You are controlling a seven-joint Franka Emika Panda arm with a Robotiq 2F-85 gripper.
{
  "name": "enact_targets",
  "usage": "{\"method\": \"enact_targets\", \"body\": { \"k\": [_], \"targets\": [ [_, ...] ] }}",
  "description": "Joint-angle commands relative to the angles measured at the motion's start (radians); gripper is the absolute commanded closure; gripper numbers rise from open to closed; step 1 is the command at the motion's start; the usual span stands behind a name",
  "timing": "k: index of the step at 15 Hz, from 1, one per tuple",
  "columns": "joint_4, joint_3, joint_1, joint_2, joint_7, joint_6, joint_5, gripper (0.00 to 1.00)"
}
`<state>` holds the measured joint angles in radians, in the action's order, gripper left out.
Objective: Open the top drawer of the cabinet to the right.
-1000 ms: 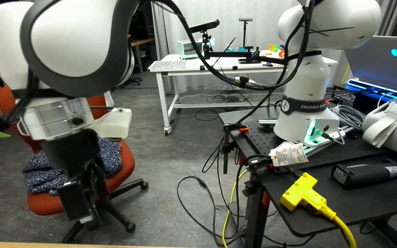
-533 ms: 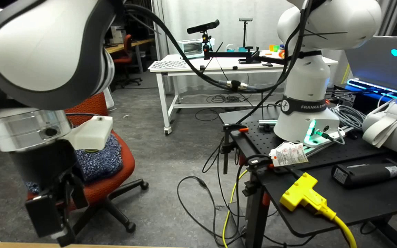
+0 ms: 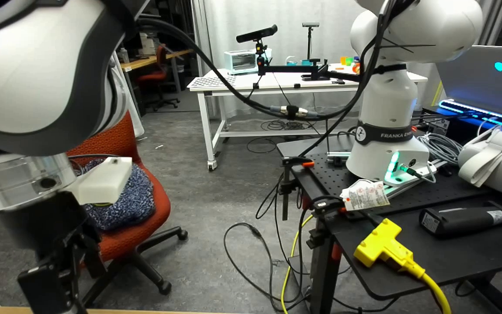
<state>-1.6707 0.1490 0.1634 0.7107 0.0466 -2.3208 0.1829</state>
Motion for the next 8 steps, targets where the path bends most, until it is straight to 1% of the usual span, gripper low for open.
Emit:
{"method": "enact_targets", "body": {
  "k": [1,5,8],
  "targets": [
    [0.093,-0.006,0.020,0.069,-0.042,0.047,-0.034,0.00],
    [0.124,-0.019,0.035,0.099,-0.061,0.057,-0.048,0.00],
    [0.110,-0.041,0.041,0.092,-0.089,0.067,-0.087,0.00]
  ]
}}
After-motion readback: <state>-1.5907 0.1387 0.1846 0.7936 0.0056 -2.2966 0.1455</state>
